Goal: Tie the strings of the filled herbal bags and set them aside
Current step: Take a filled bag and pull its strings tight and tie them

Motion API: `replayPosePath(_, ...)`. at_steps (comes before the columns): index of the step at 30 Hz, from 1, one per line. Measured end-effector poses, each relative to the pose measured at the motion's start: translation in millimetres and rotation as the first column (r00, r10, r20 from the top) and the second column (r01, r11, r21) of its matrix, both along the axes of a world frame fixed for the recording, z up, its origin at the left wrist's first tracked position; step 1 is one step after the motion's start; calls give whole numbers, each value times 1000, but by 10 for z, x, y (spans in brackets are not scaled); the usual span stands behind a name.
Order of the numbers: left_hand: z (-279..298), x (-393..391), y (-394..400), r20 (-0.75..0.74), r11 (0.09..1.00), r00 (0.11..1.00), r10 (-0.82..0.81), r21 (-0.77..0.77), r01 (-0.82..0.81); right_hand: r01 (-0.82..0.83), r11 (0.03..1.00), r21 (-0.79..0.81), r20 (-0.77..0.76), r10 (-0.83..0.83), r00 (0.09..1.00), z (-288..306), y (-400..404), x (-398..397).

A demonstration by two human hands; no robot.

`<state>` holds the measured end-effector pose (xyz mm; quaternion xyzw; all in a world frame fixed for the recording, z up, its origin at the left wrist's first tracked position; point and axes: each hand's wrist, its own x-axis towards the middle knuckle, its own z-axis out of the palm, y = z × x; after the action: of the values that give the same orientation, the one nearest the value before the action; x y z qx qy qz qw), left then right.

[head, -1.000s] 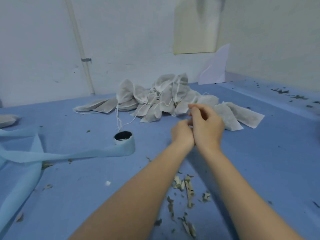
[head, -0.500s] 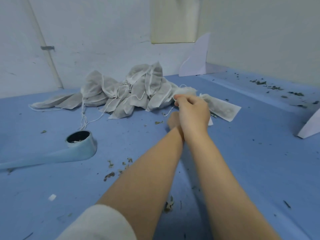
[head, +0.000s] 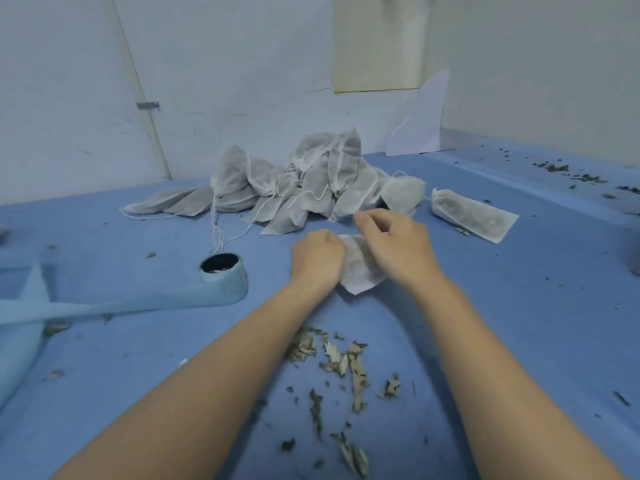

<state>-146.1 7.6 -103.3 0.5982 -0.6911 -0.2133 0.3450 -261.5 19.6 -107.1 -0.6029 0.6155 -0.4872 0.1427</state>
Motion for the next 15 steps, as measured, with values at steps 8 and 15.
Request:
replayPosePath(8,73,559,194,172,997,984,-38,-64,50,-67,993,98,-50,72,996,-140,22,93)
replayPosePath(15,101,701,301,270,999,962,-30,23,25,65,993,95,-233,-41,971,-237,-3,92)
